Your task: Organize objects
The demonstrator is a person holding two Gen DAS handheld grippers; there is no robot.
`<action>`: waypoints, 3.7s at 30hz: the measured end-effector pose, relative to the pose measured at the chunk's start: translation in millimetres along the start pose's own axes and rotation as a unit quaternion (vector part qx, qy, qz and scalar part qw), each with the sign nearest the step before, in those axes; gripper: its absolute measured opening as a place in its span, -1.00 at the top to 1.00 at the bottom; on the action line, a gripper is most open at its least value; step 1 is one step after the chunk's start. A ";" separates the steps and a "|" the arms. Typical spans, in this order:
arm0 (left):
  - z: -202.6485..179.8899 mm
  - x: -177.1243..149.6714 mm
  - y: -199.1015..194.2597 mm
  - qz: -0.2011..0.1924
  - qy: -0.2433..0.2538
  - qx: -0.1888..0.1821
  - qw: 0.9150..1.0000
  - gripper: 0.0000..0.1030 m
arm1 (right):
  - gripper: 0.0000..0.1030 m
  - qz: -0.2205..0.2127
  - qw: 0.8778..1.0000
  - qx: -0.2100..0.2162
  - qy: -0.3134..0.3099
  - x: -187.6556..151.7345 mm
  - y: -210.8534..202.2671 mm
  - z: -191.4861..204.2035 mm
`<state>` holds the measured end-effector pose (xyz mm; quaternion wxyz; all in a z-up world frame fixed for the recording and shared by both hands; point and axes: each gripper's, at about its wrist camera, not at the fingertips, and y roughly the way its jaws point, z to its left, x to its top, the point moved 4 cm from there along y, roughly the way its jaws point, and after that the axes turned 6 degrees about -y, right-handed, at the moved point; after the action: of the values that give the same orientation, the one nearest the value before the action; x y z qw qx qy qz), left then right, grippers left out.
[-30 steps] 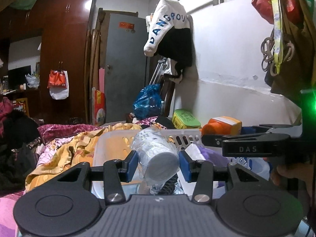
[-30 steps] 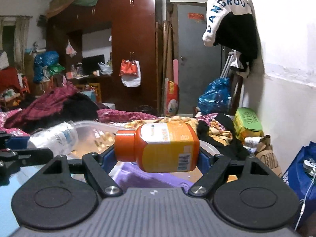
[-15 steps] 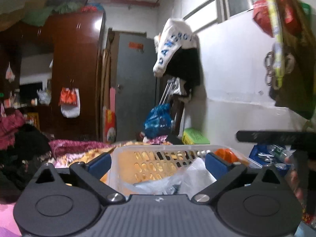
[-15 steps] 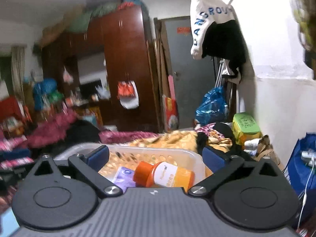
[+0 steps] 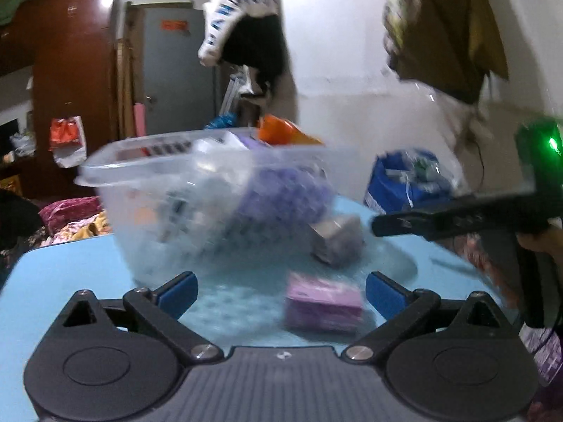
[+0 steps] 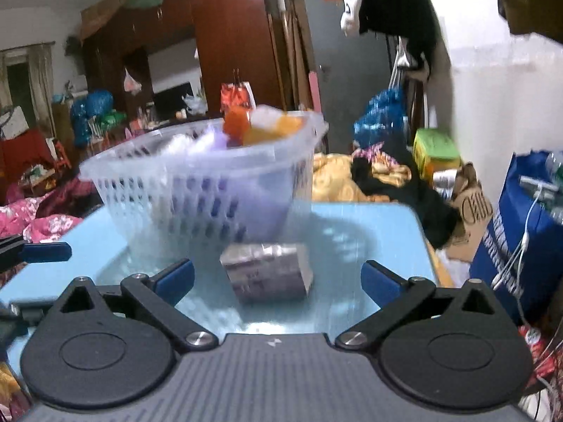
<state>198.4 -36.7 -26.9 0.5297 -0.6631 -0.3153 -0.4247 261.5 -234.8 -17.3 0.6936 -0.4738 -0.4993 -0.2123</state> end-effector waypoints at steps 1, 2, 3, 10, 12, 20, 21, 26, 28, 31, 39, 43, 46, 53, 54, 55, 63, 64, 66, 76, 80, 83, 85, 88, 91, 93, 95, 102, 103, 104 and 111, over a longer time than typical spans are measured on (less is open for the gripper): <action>-5.3 -1.6 5.5 0.007 0.006 -0.002 1.000 -0.98 | -1.00 0.003 1.000 -0.001 0.003 -1.4 4.3 -1.3; -8.0 -6.9 7.8 0.012 0.008 -0.005 1.000 -0.98 | -1.00 0.006 1.000 0.000 0.009 -4.6 5.4 -2.5; -11.8 -7.6 12.8 0.017 0.009 -0.007 1.000 -0.98 | -1.00 0.012 1.000 0.002 0.016 -5.7 8.6 -4.4; -30.5 -17.9 37.0 0.044 0.024 -0.009 0.999 -0.96 | -1.00 0.032 0.999 -0.002 0.006 -9.5 28.6 4.0; -32.1 -20.0 41.9 0.050 0.029 -0.010 0.998 -0.95 | -1.00 0.035 0.999 -0.007 0.000 -8.7 34.0 5.2; -28.6 -17.3 46.9 0.054 0.022 -0.002 0.998 -0.95 | -1.00 0.047 0.998 -0.019 -0.026 -7.5 47.8 13.7; -27.8 -16.7 47.9 0.055 0.021 0.000 0.998 -0.95 | -0.99 0.049 0.998 -0.021 -0.027 -7.0 49.9 14.0; -26.6 -16.5 51.1 0.058 0.020 -0.003 0.998 -0.70 | -0.70 0.058 0.998 -0.023 -0.027 -6.7 57.0 12.1; -26.8 -17.6 50.4 0.056 0.025 -0.001 0.998 -0.31 | -0.48 0.059 0.998 -0.022 -0.028 -8.2 56.3 11.7; -26.9 -17.9 49.2 0.053 0.024 -0.005 0.998 -0.30 | -0.48 0.052 0.998 -0.025 -0.035 -9.1 51.3 11.6; -14.5 -15.7 21.5 0.002 0.003 -0.020 1.000 -0.30 | -0.45 0.013 0.999 -0.026 -0.042 -15.8 14.7 12.9; -3.7 0.2 -10.5 -0.049 -0.007 -0.017 0.999 -0.30 | -0.45 -0.020 0.998 0.002 -0.055 -14.8 -21.1 21.2; 6.6 29.0 -37.8 -0.088 -0.014 -0.019 0.996 -0.30 | -0.45 -0.062 0.996 0.022 -0.066 4.2 -49.2 33.3; 42.4 123.8 -40.9 -0.134 -0.013 0.029 0.991 -0.30 | -0.37 -0.128 0.985 0.019 -0.112 93.8 -42.0 66.1; 51.3 133.8 -33.9 -0.128 -0.024 0.036 0.991 -0.30 | -0.36 -0.119 0.986 0.014 -0.113 107.4 -28.2 68.2; 61.7 142.6 -25.8 -0.119 -0.038 0.043 0.991 -0.30 | -0.36 -0.109 0.988 0.014 -0.111 118.8 -14.3 68.7; 114.7 151.2 43.7 -0.029 -0.110 0.028 0.993 -0.30 | -0.36 -0.037 0.996 -0.016 -0.078 164.2 79.4 69.8; 115.6 148.3 49.7 -0.020 -0.114 0.024 0.993 -0.30 | -0.36 -0.029 0.997 -0.016 -0.072 162.8 83.8 68.8; 117.8 139.8 54.9 -0.007 -0.112 0.024 0.993 -0.30 | -0.36 -0.018 0.998 -0.018 -0.065 164.5 96.6 67.8; 126.3 122.7 56.9 -0.032 -0.101 0.025 0.994 -0.48 | -0.40 -0.005 0.998 -0.020 -0.059 152.4 113.9 74.1; 128.8 123.0 42.5 -0.077 -0.107 0.032 0.991 -0.97 | -0.92 -0.033 0.998 -0.028 -0.042 158.6 98.9 67.1; 127.3 123.1 36.5 -0.088 -0.105 0.031 0.990 -1.00 | -1.00 -0.056 0.998 -0.019 -0.022 163.2 80.4 57.0; 125.5 121.8 32.0 -0.096 -0.100 0.039 0.990 -1.00 | -1.00 -0.055 0.998 -0.008 -0.009 162.7 71.6 51.7; 118.6 115.9 20.2 -0.104 -0.083 0.037 0.990 -1.00 | -1.00 -0.052 0.999 0.002 -0.013 152.7 51.5 50.5; 109.1 104.7 4.4 -0.098 -0.064 0.033 0.993 -1.00 | -1.00 -0.041 0.999 -0.004 -0.032 126.9 27.5 54.4; 100.3 95.4 -7.6 -0.087 -0.053 0.031 0.994 -1.00 | -1.00 -0.049 0.997 -0.047 -0.041 102.6 9.3 59.8; 90.9 84.5 -18.9 -0.077 -0.045 0.021 0.996 -1.00 | -1.00 -0.074 0.991 -0.090 -0.063 77.5 -10.2 65.9; 70.4 29.1 -71.1 -0.097 -0.068 0.010 0.993 -1.00 | -1.00 -0.074 0.996 -0.031 -0.030 -2.5 -74.1 82.0; 69.0 19.0 -78.6 -0.098 -0.072 0.009 0.992 -1.00 | -1.00 -0.082 0.996 -0.029 -0.022 -14.0 -83.5 83.1; 67.8 8.5 -86.4 -0.099 -0.074 0.013 0.992 -1.00 | -1.00 -0.093 0.995 -0.029 -0.015 -23.6 -91.4 83.1; 69.3 -21.5 -111.7 -0.082 -0.087 0.064 0.991 -1.00 | -1.00 -0.055 0.997 -0.041 0.022 -40.8 -91.6 91.2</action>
<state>107.9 58.0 -3.0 0.5048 -0.6344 -0.4398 -0.3865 129.6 -205.1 -8.2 0.6717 -0.4686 -0.5005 -0.2806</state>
